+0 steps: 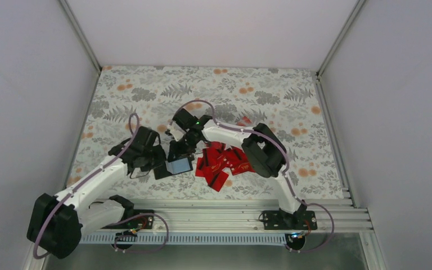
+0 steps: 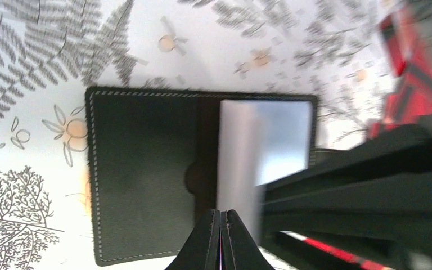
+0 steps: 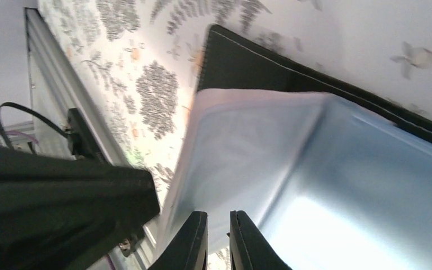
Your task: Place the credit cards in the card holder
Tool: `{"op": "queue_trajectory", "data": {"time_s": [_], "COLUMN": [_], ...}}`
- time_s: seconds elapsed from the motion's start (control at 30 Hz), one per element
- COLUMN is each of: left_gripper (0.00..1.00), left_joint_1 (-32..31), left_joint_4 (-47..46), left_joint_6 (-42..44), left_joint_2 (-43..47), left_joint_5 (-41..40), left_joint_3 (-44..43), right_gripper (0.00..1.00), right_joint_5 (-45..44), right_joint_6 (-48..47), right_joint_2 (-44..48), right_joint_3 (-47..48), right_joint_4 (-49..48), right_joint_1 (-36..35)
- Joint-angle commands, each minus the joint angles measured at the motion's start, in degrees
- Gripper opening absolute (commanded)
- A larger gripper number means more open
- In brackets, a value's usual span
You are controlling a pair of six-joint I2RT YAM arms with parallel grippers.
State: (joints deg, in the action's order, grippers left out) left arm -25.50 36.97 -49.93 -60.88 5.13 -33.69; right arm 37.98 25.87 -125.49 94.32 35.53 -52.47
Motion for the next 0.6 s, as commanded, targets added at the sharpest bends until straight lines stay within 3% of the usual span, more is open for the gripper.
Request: {"op": "queue_trajectory", "data": {"time_s": [0.0,0.57], "left_gripper": [0.04,0.05], "left_joint_1": [0.02,0.64], "left_joint_4": [3.95,-2.08], "left_joint_6": [1.31,-1.55], "left_joint_2": [3.54,3.32], "left_joint_5": [-0.68,2.55], "left_joint_3": [-4.36,2.36], "right_gripper": [0.12,0.13], "right_joint_5": [3.88,3.96], "right_joint_6": [-1.28,-2.81], "right_joint_2": [-2.98,-9.42], "right_joint_3": [4.26,11.23], "right_joint_4": [-0.63,1.41], "right_joint_1": [-1.7,-1.36]}}
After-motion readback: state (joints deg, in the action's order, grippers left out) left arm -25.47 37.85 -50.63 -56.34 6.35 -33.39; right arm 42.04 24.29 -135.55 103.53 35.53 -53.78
